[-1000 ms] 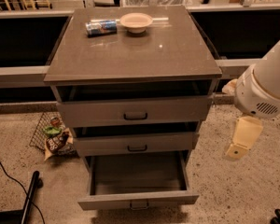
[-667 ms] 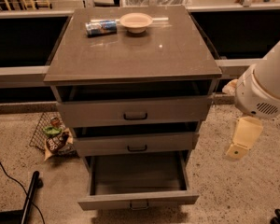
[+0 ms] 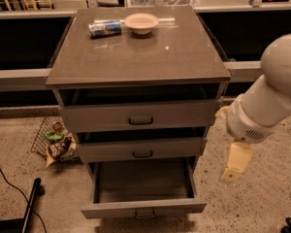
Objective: Close bottom drawer
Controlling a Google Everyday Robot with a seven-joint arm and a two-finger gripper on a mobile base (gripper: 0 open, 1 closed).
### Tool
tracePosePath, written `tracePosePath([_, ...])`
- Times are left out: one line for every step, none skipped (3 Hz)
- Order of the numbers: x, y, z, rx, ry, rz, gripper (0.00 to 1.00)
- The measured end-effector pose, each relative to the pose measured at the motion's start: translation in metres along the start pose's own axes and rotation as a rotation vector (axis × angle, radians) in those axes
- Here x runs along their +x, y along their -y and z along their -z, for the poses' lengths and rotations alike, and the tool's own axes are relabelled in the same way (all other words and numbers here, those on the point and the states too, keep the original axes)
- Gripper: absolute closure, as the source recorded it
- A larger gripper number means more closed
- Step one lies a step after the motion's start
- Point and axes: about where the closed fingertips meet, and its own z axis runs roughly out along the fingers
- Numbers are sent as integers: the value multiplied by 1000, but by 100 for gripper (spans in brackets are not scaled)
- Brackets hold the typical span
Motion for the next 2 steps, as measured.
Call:
tracePosePath([5,-12,-60,-37,22,25,0])
tracePosePath([5,-23,-115,-77,63,27,0])
